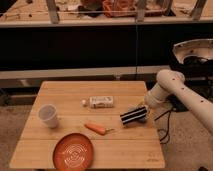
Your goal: Place the eraser on the white sponge
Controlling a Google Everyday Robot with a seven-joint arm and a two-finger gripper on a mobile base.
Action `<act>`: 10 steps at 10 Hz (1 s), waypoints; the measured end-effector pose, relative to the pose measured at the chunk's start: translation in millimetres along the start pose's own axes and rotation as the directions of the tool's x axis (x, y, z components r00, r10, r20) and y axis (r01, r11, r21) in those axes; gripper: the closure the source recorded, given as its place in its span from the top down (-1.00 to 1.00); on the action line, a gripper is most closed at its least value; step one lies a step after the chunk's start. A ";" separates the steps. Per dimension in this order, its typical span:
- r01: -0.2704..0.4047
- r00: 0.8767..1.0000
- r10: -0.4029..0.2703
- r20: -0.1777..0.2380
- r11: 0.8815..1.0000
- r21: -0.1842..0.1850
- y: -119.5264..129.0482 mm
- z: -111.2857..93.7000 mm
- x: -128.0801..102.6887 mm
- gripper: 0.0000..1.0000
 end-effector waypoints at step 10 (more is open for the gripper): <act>0.008 1.000 -0.008 -0.008 1.000 -0.002 -2.6 3.8 1.5 -0.31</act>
